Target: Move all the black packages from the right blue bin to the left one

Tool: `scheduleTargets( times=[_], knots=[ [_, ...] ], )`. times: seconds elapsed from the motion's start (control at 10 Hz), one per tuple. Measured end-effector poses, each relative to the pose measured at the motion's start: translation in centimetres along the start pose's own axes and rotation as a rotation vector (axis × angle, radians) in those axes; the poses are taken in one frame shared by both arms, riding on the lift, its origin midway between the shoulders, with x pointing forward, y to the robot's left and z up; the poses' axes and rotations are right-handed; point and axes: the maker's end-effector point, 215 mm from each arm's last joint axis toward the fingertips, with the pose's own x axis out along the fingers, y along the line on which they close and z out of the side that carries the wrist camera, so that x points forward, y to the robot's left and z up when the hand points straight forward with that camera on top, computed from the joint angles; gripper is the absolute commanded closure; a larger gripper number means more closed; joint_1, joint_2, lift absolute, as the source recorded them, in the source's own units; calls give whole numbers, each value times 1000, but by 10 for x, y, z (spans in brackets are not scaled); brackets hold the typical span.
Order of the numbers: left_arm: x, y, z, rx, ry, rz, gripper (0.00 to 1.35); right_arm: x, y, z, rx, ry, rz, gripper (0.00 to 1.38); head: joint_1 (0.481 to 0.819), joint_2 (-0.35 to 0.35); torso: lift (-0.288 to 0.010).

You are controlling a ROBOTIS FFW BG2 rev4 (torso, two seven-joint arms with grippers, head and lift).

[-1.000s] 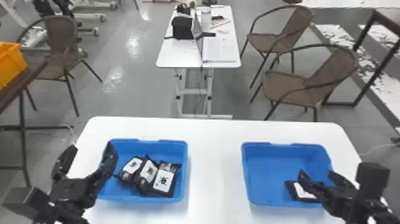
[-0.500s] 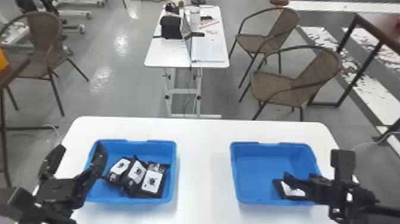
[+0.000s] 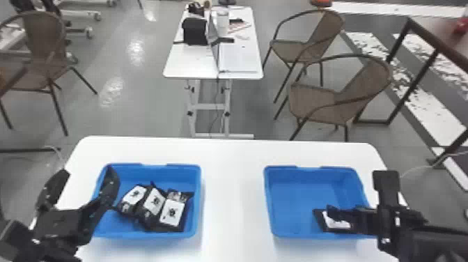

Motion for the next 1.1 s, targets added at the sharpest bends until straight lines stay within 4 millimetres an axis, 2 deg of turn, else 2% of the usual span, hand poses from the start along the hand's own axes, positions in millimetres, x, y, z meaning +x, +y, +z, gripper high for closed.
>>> scheduleTargets(
  times=[0.4, 0.7, 0.8, 1.0, 1.1],
  knots=[
    [0, -1, -1, 4, 3, -2, 153, 16, 17, -25, -7, 35, 29, 280, 695, -46, 0],
    [0, 0, -3, 0, 4, 1, 153, 23, 11, -38, -10, 20, 20, 280, 695, -50, 0],
    [-1, 1, -4, -1, 6, 2, 153, 25, 7, -44, 2, 36, 6, 326, 695, -53, 0],
    [-1, 2, -5, -4, 3, 4, 153, 29, 3, -52, 12, 70, -7, 972, 695, -58, 0],
    [-1, 2, -5, -6, -1, 6, 153, 29, 2, -50, 14, 58, -13, 1076, 695, -59, 0]
  ],
)
